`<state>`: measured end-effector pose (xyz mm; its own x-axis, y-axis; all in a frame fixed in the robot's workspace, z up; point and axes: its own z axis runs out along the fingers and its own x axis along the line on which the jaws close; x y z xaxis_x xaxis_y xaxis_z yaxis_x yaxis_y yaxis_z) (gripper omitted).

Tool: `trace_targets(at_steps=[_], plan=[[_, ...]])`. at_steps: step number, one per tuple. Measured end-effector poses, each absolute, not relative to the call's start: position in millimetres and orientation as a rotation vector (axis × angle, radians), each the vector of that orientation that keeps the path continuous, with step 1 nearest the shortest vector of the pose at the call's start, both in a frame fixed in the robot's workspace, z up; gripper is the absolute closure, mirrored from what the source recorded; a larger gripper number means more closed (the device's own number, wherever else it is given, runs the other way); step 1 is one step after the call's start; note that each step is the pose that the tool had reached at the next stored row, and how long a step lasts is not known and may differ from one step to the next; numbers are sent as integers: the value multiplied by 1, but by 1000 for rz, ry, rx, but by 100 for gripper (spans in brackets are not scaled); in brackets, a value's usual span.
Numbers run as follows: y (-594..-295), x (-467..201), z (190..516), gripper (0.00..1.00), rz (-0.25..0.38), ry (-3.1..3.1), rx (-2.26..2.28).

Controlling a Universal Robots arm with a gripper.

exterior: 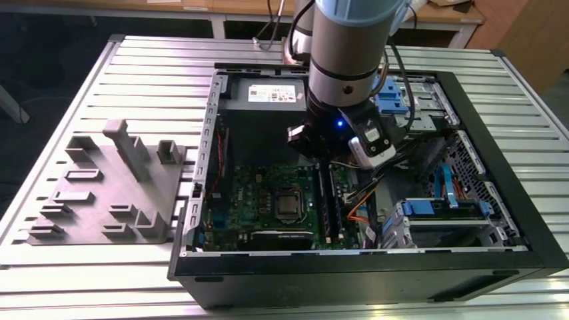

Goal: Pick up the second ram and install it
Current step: 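Press down the second ram until it locks into place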

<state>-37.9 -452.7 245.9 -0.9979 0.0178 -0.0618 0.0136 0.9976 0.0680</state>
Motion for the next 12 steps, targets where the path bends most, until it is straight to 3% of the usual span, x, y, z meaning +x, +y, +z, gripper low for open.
trace_targets(at_steps=[12], plan=[[-446, -37, 235, 93, 104, 3077, 24]])
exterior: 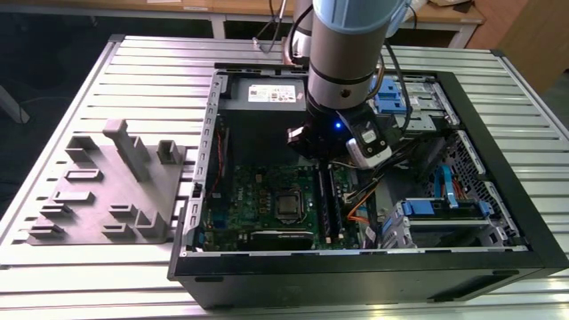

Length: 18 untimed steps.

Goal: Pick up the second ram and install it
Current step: 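Press down the second ram until it locks into place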

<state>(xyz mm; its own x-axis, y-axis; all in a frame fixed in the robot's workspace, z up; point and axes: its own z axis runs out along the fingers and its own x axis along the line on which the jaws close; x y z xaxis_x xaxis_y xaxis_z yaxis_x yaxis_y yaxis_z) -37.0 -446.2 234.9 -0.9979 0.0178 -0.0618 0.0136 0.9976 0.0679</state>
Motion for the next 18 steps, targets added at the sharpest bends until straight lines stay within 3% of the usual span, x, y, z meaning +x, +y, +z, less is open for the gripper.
trace_targets(at_steps=[18], plan=[[-443, -37, 225, 93, 105, 3077, 24]])
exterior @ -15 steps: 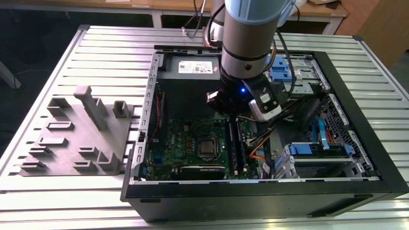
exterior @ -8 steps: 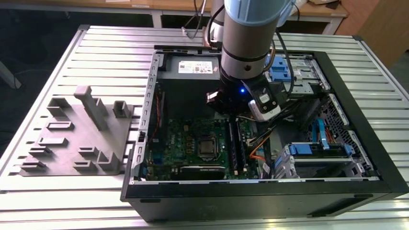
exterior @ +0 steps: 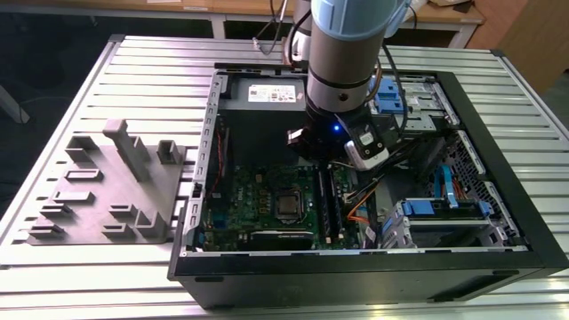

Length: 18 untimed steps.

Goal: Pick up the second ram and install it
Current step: 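Press down the second ram until it locks into place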

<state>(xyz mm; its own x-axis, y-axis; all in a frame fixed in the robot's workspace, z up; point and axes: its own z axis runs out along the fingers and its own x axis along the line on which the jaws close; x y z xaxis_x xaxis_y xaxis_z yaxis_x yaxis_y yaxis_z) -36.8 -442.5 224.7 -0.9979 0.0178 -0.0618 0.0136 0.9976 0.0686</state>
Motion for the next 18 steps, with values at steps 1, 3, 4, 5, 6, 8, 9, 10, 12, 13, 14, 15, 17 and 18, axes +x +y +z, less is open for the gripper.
trace_targets(at_steps=[1, 3, 4, 5, 6, 8, 9, 10, 12, 13, 14, 15, 17, 18], plan=[[-443, -37, 224, 93, 105, 3077, 24], [-443, -37, 224, 93, 105, 3077, 24], [-443, -37, 224, 93, 106, 3077, 24], [-443, -37, 224, 93, 106, 3077, 24], [-442, -37, 223, 93, 106, 3077, 24], [-443, -37, 223, 93, 107, 3077, 24], [-443, -37, 223, 93, 107, 3077, 24], [-443, -37, 223, 93, 107, 3077, 24], [-443, -37, 223, 93, 108, 3077, 24], [-443, -37, 222, 93, 108, 3077, 24], [-442, -37, 222, 93, 108, 3077, 24], [-442, -37, 221, 93, 108, 3077, 24], [-443, -37, 221, 93, 107, 3077, 24], [-443, -37, 221, 93, 107, 3077, 24]])
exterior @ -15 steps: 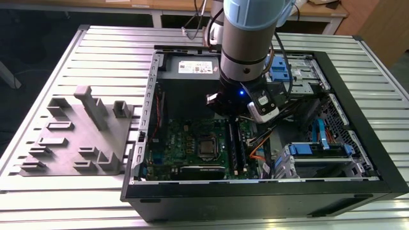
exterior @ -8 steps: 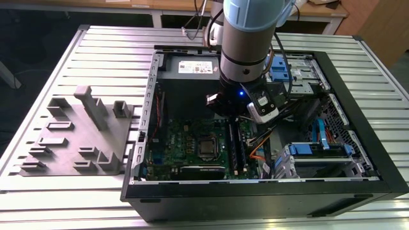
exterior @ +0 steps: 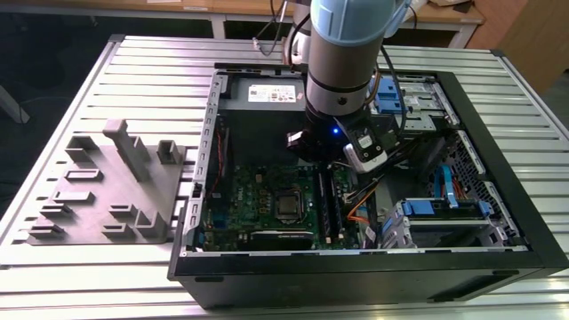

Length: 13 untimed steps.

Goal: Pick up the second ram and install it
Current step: 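Press down the second ram until it locks into place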

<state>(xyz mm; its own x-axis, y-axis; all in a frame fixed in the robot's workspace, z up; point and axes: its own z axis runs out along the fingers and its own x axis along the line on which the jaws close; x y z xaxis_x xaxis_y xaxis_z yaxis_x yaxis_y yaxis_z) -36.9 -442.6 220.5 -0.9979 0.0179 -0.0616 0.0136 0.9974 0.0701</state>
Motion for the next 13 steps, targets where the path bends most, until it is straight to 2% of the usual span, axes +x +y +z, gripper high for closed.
trace_targets(at_steps=[13], plan=[[-443, -37, 217, 93, 112, 3077, 24]])
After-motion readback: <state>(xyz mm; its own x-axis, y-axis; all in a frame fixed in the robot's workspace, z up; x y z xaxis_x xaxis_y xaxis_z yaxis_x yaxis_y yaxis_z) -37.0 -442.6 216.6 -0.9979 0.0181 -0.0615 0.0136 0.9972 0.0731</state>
